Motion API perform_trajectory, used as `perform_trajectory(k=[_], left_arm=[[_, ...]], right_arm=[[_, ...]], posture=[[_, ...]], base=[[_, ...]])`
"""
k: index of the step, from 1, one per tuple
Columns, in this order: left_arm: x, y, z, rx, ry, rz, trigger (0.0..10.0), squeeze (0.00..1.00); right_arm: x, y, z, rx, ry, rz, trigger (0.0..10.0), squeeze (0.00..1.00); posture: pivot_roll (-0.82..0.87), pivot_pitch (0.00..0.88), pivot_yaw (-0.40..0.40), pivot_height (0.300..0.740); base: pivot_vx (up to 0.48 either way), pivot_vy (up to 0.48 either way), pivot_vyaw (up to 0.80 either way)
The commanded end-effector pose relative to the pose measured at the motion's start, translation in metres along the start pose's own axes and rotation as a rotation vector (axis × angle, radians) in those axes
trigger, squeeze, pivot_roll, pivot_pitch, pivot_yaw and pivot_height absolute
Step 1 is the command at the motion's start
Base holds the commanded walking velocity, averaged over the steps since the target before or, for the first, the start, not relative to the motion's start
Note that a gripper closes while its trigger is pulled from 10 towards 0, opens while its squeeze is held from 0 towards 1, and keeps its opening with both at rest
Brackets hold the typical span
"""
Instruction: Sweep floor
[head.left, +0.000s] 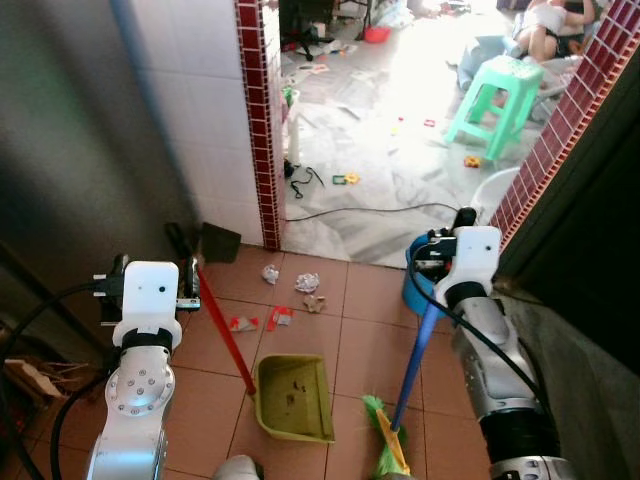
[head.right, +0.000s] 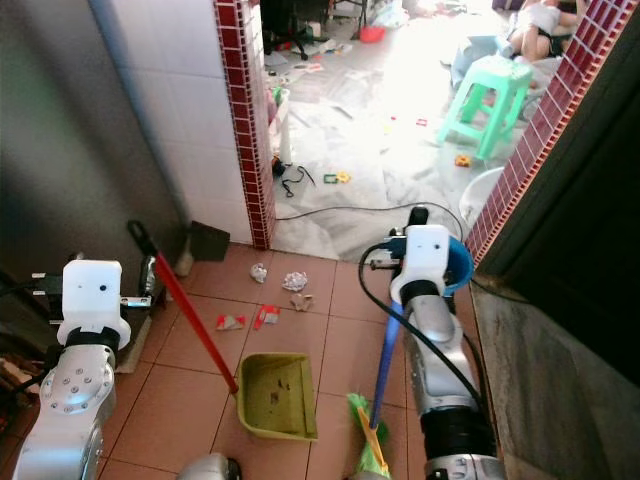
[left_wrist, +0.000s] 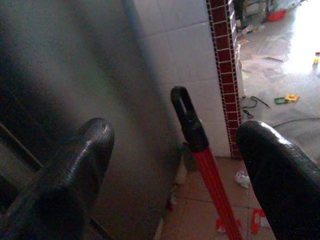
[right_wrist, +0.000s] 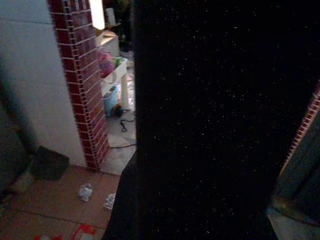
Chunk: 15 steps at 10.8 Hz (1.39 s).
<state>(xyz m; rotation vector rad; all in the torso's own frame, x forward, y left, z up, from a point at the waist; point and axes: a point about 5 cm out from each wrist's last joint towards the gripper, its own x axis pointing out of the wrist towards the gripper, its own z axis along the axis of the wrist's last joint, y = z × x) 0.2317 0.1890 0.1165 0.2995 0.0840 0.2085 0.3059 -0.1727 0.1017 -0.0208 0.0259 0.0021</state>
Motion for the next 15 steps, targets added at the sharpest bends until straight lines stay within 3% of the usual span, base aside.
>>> perform_trajectory(k=[1,4,5,8,11,12,13,15], left_arm=[[0.001,0.003,-0.005,0.0,0.026,0.011,10.0,0.0],[0.009,-0.002,-0.026,-0.04,0.063,-0.027,10.0,0.0],[0.012,-0.002,-0.034,-0.088,0.092,-0.007,10.0,0.0],[0.021,-0.001,-0.043,-0.085,0.093,0.014,10.0,0.0],[0.034,-0.002,-0.047,-0.191,0.075,-0.036,10.0,0.0],[0.037,0.002,-0.051,-0.152,0.074,-0.008,10.0,0.0],[0.037,0.003,-0.054,-0.186,0.083,-0.011,10.0,0.0],[0.034,0.007,-0.058,-0.155,0.072,0.019,10.0,0.0]], right_arm=[[0.0,-0.002,0.008,0.006,-0.037,-0.008,10.0,0.0],[-0.005,-0.001,0.004,0.016,-0.029,-0.004,10.0,0.0],[-0.009,-0.011,0.008,-0.005,-0.028,-0.016,10.0,0.0],[-0.026,-0.03,0.006,-0.044,-0.004,-0.061,10.0,0.0],[-0.029,-0.024,0.01,-0.065,0.003,-0.013,10.0,0.0],[-0.03,-0.025,0.011,-0.072,0.01,-0.01,10.0,0.0],[-0.03,-0.028,0.011,-0.075,0.013,-0.012,10.0,0.0],[-0.032,-0.034,0.011,-0.086,0.025,-0.025,10.0,0.0]], posture=[[0.03,0.0,0.006,0.74],[0.02,0.018,0.001,0.74],[0.0,0.035,0.004,0.74],[-0.06,0.078,0.002,0.74],[-0.09,0.086,-0.025,0.74],[-0.09,0.088,-0.028,0.74],[-0.09,0.093,-0.027,0.74],[-0.08,0.096,-0.022,0.74]], base=[[0.0,0.0,0.0],[0.0,0.0,0.0],[0.0,0.0,0.0],[0.0,0.0,0.0],[0.0,0.0,0.0],[0.0,0.0,0.0],[0.0,0.0,0.0],[0.0,0.0,0.0]])
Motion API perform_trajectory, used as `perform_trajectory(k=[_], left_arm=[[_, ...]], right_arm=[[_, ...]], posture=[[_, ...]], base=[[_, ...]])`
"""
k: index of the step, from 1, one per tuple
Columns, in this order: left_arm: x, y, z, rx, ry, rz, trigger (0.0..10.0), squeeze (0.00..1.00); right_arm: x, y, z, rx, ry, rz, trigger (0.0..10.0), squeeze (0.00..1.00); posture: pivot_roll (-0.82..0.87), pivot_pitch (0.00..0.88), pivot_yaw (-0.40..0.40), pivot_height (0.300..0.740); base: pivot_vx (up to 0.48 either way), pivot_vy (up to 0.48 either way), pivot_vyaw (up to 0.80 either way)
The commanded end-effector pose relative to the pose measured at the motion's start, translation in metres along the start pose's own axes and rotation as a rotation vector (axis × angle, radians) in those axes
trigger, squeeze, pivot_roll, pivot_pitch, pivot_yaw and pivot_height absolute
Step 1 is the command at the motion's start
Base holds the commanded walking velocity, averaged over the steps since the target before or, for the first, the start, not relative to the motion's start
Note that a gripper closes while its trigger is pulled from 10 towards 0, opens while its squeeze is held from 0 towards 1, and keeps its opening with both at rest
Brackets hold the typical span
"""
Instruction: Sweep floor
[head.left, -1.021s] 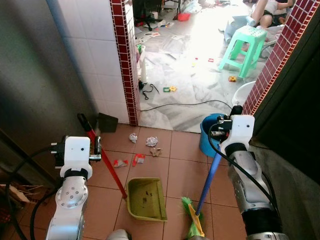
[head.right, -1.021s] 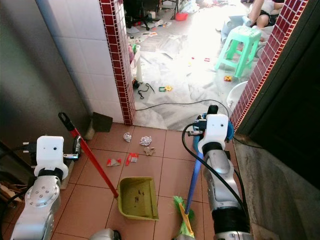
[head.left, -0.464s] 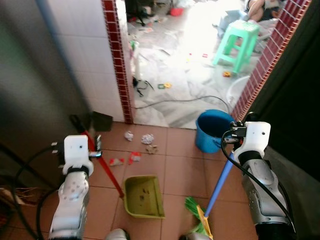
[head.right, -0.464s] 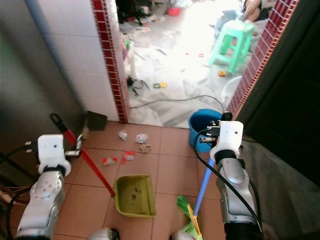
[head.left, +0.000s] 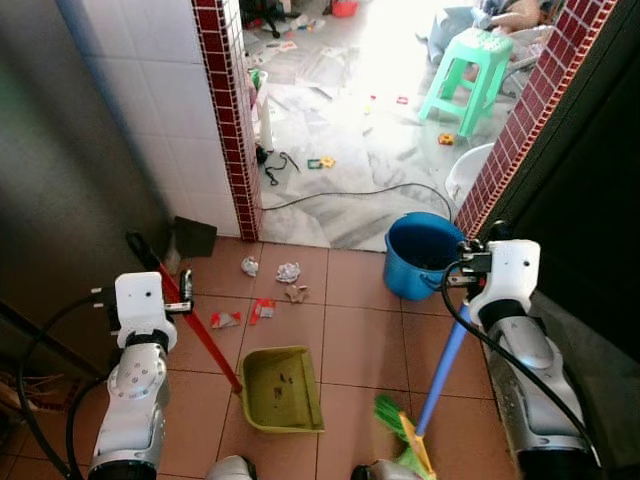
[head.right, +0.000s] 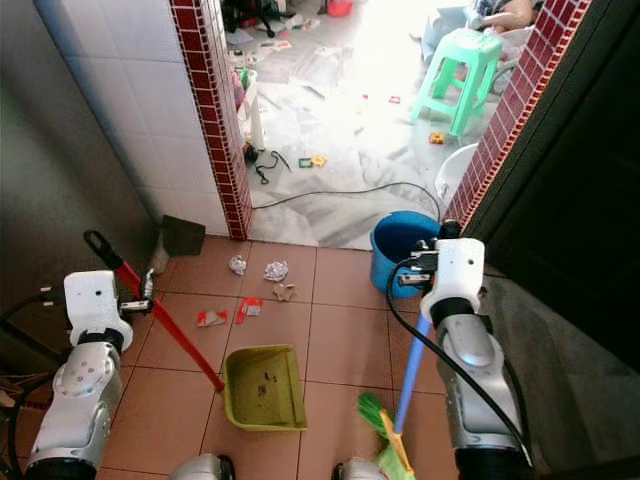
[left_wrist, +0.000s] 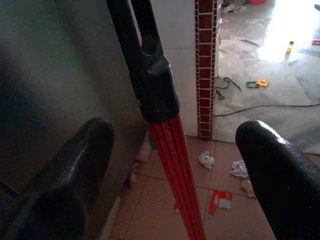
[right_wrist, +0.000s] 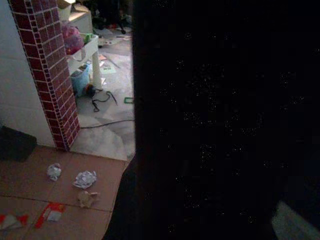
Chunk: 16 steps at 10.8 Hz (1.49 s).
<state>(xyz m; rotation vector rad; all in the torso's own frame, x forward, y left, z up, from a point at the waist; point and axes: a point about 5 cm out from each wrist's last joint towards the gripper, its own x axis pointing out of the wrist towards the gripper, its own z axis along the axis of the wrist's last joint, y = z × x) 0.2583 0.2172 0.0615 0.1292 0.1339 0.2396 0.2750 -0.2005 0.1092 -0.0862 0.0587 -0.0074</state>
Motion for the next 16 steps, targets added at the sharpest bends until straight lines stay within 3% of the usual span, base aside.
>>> perform_trajectory(k=[1,3,6,12,14,16], left_arm=[[0.001,0.004,-0.001,0.033,-0.004,0.01,10.0,0.0],[0.009,0.007,-0.002,0.024,-0.001,0.014,10.0,0.0],[0.032,0.013,-0.003,-0.002,0.006,0.024,10.0,0.0],[0.045,0.015,-0.006,-0.1,-0.023,-0.088,10.0,0.0],[0.049,0.006,0.0,-0.094,-0.051,-0.152,10.0,0.0],[0.051,0.01,0.001,-0.072,-0.056,-0.135,10.0,0.0]], right_arm=[[-0.002,-0.005,0.003,-0.019,-0.004,-0.014,10.0,0.0],[-0.003,0.0,0.003,-0.018,-0.001,-0.003,10.0,0.0],[-0.007,-0.006,0.001,-0.038,0.015,0.002,10.0,0.0],[-0.008,-0.009,0.004,-0.056,0.016,0.008,10.0,0.0],[-0.006,-0.008,0.006,-0.058,0.011,0.012,10.0,0.0],[-0.006,-0.006,0.006,-0.057,0.011,0.017,10.0,0.0]], posture=[[-0.08,0.096,-0.022,0.74],[-0.09,0.1,-0.028,0.74],[-0.11,0.107,-0.041,0.74],[-0.14,0.101,-0.055,0.74],[-0.15,0.093,-0.055,0.74],[-0.15,0.087,-0.055,0.74]], base=[[0.0,0.0,0.0],[0.0,0.0,0.0],[0.0,0.0,0.0],[0.0,0.0,0.0],[0.0,0.0,0.0],[0.0,0.0,0.0]])
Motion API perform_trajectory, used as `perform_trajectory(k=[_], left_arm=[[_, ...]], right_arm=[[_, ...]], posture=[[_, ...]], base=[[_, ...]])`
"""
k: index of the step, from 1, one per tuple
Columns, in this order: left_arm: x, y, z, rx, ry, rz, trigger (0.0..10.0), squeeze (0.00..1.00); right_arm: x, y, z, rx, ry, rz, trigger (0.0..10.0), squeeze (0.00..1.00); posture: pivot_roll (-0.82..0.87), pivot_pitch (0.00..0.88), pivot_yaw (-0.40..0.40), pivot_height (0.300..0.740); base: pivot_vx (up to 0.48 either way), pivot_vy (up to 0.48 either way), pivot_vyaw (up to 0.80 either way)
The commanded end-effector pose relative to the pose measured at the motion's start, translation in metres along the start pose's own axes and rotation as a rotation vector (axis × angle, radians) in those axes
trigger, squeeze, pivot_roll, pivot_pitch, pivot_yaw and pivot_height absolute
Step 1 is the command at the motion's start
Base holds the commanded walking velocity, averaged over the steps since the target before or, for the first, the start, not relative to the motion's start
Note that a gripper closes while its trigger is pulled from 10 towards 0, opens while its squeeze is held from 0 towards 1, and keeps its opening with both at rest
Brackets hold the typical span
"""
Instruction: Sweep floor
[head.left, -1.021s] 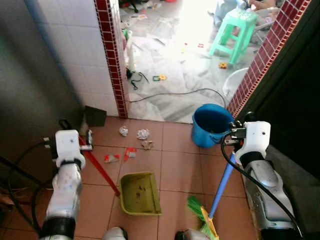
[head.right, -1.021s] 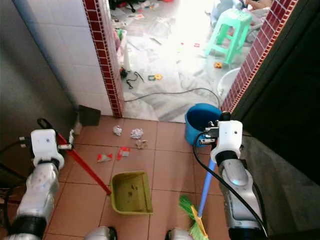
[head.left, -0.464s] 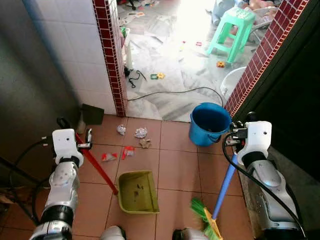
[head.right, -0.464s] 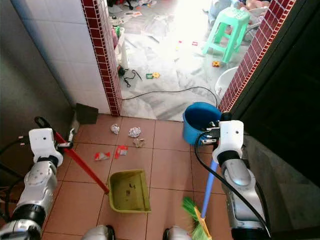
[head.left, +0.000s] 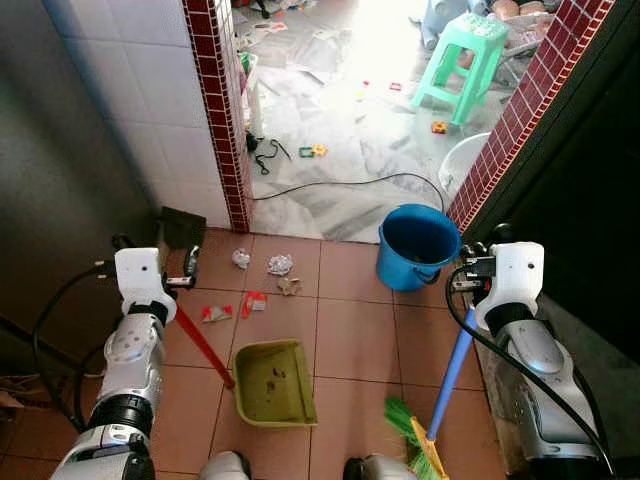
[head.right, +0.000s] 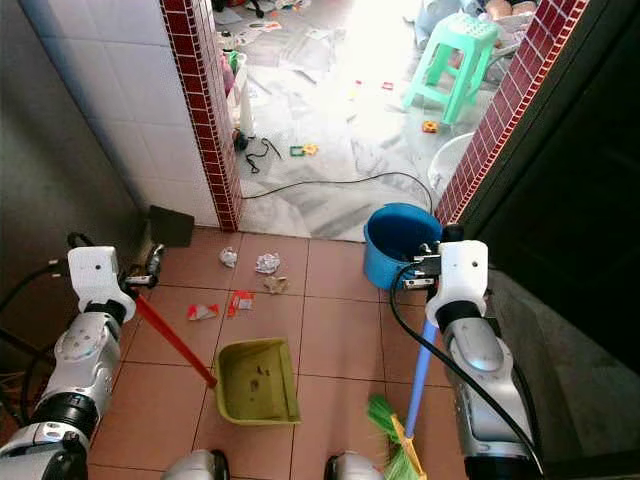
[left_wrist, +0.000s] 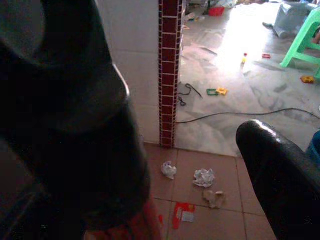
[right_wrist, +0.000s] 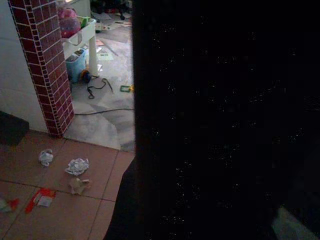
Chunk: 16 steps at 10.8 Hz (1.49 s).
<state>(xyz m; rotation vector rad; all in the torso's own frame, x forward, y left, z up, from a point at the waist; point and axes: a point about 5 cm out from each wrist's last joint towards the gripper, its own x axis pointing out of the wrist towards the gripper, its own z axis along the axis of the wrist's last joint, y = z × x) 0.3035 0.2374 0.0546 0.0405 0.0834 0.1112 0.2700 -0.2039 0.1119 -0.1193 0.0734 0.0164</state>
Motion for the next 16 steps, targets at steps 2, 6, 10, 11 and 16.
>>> perform_trajectory(k=[2,6,10,11,16], left_arm=[[0.0041,0.0074,0.0075,0.035,-0.032,0.009,10.0,0.0],[0.008,0.0058,0.011,0.041,-0.051,-0.003,0.0,0.0],[0.0091,0.0053,0.0103,0.053,-0.047,0.005,2.2,0.0],[0.0093,0.0053,0.0103,0.054,-0.046,0.005,2.2,0.0],[0.0085,0.0073,0.0056,0.076,-0.013,0.023,10.0,0.0]], right_arm=[[-0.0011,-0.0025,0.0036,-0.024,-0.002,-0.003,10.0,0.0],[0.0005,-0.0033,0.0042,-0.026,-0.004,-0.003,10.0,0.0],[0.0013,-0.0034,0.0046,-0.029,-0.004,-0.001,10.0,0.0],[0.0018,-0.0027,0.0047,-0.028,-0.004,0.001,10.0,0.0],[0.002,-0.002,0.0034,-0.027,0.002,0.01,10.0,0.0]], posture=[[-0.16,0.083,-0.055,0.74],[-0.16,0.076,-0.057,0.74],[-0.16,0.072,-0.057,0.74],[-0.16,0.072,-0.058,0.74],[-0.16,0.07,-0.057,0.74]], base=[[0.0,0.0,0.0],[0.0,0.0,0.0],[0.0,0.0,0.0],[0.0,0.0,0.0],[0.0,0.0,0.0]])
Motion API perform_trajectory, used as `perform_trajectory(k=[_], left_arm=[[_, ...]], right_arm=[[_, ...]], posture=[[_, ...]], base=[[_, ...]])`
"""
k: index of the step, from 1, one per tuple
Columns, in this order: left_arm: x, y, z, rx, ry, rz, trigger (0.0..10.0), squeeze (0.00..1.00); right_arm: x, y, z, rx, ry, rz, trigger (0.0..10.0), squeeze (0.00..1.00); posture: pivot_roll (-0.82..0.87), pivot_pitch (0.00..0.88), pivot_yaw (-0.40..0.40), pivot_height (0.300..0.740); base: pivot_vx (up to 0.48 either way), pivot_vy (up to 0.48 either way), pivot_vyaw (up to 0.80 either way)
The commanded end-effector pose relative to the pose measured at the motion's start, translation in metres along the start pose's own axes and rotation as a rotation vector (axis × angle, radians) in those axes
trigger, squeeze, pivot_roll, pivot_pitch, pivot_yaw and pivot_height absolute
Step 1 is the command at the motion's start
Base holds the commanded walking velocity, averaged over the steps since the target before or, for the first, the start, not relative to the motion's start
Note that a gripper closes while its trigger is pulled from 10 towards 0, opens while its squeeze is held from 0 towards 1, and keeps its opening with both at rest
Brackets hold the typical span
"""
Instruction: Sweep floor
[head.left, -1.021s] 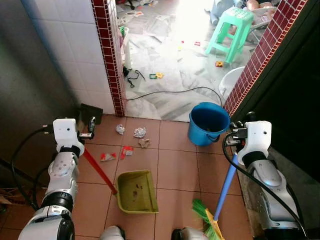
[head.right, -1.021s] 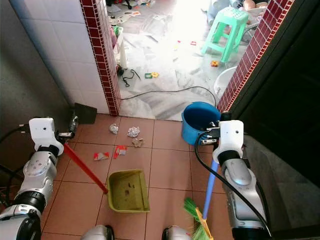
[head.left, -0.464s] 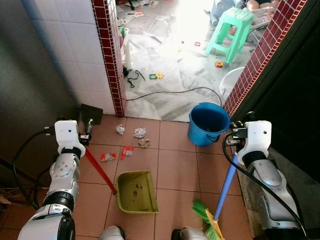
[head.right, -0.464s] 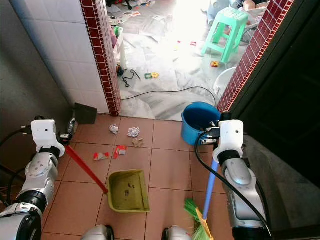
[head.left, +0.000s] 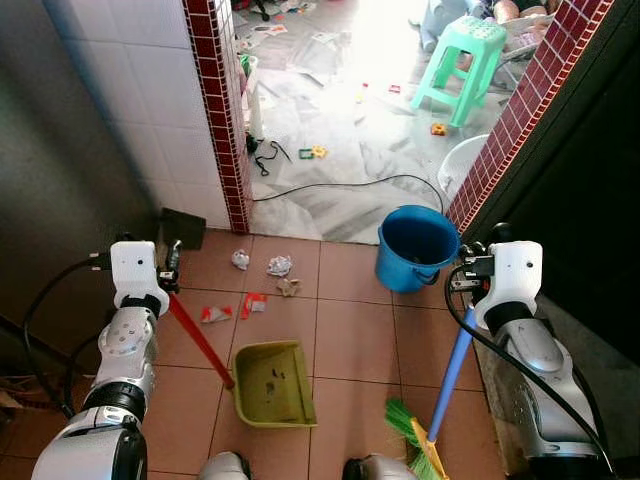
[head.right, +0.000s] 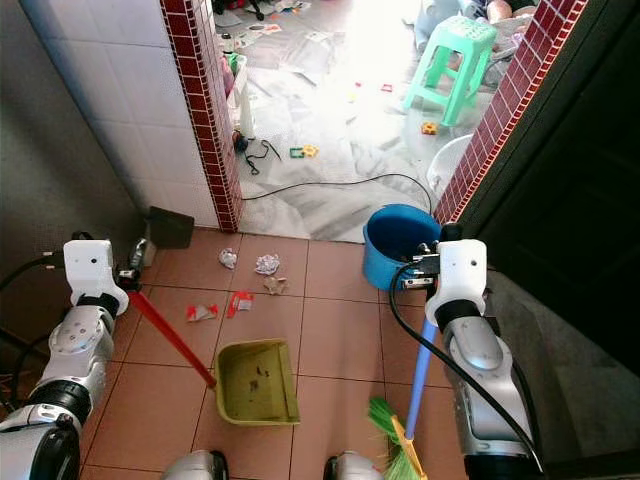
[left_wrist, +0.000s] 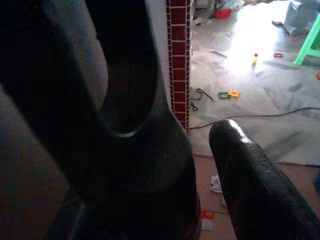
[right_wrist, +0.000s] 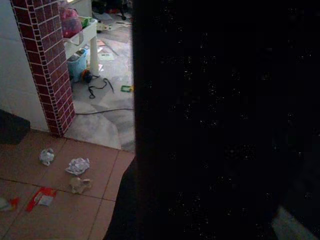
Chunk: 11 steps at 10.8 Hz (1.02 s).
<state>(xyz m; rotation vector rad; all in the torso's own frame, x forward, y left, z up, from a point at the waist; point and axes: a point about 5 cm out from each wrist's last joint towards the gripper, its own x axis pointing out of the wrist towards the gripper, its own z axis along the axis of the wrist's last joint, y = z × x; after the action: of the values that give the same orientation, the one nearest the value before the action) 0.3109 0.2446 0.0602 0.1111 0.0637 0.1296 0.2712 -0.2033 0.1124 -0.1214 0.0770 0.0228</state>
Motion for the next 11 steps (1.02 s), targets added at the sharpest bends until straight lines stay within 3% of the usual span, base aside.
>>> perform_trajectory(k=[1,2,3,4,5,7,8,9,11], left_arm=[[0.0004,0.0015,-0.0014,0.006,0.014,0.01,10.0,0.65],[0.0002,0.0016,-0.0017,0.006,0.015,0.013,10.0,1.0],[0.0005,0.0013,-0.0018,0.014,0.019,0.01,10.0,1.0],[0.0002,0.0009,-0.0025,0.017,0.023,0.005,10.0,0.24],[-0.0004,0.0009,-0.0032,0.021,0.023,0.007,10.0,0.0],[-0.0017,0.0015,-0.005,0.026,0.029,0.011,10.0,0.0],[-0.0018,0.0017,-0.0051,0.022,0.029,0.009,9.4,0.0],[-0.0018,0.0016,-0.005,0.016,0.026,0.006,0.0,0.0],[-0.0017,0.0013,-0.0047,0.013,0.024,0.003,0.0,0.0]], right_arm=[[0.0012,-0.0026,0.0023,-0.025,-0.001,0.005,10.0,0.0],[0.0012,-0.0027,0.0022,-0.026,0.0,0.005,10.0,0.0],[0.0016,-0.0028,0.0019,-0.027,0.001,0.006,10.0,0.0],[0.0016,-0.0027,0.0015,-0.025,0.002,0.008,10.0,0.0],[0.0016,-0.0023,0.0013,-0.024,0.003,0.011,10.0,0.0],[0.0023,-0.0012,0.0014,-0.022,0.004,0.016,10.0,0.0],[0.0027,-0.0007,0.0016,-0.02,0.003,0.017,10.0,0.0],[0.0029,-0.0006,0.0017,-0.02,0.002,0.017,10.0,0.0],[0.0035,-0.0006,0.0023,-0.021,0.001,0.018,10.0,0.0]], posture=[[-0.16,0.067,-0.057,0.74],[-0.16,0.067,-0.057,0.74],[-0.16,0.065,-0.057,0.74],[-0.16,0.063,-0.058,0.74],[-0.16,0.062,-0.057,0.74],[-0.16,0.061,-0.058,0.74],[-0.16,0.06,-0.056,0.74],[-0.16,0.06,-0.055,0.74],[-0.15,0.06,-0.056,0.74]], base=[[0.0,0.0,0.0],[0.0,0.0,0.0],[0.0,0.0,0.0],[0.0,0.0,0.0],[0.0,0.0,0.0],[0.0,0.0,0.0],[0.0,0.0,0.0],[0.0,0.0,0.0],[0.0,0.0,0.0]])
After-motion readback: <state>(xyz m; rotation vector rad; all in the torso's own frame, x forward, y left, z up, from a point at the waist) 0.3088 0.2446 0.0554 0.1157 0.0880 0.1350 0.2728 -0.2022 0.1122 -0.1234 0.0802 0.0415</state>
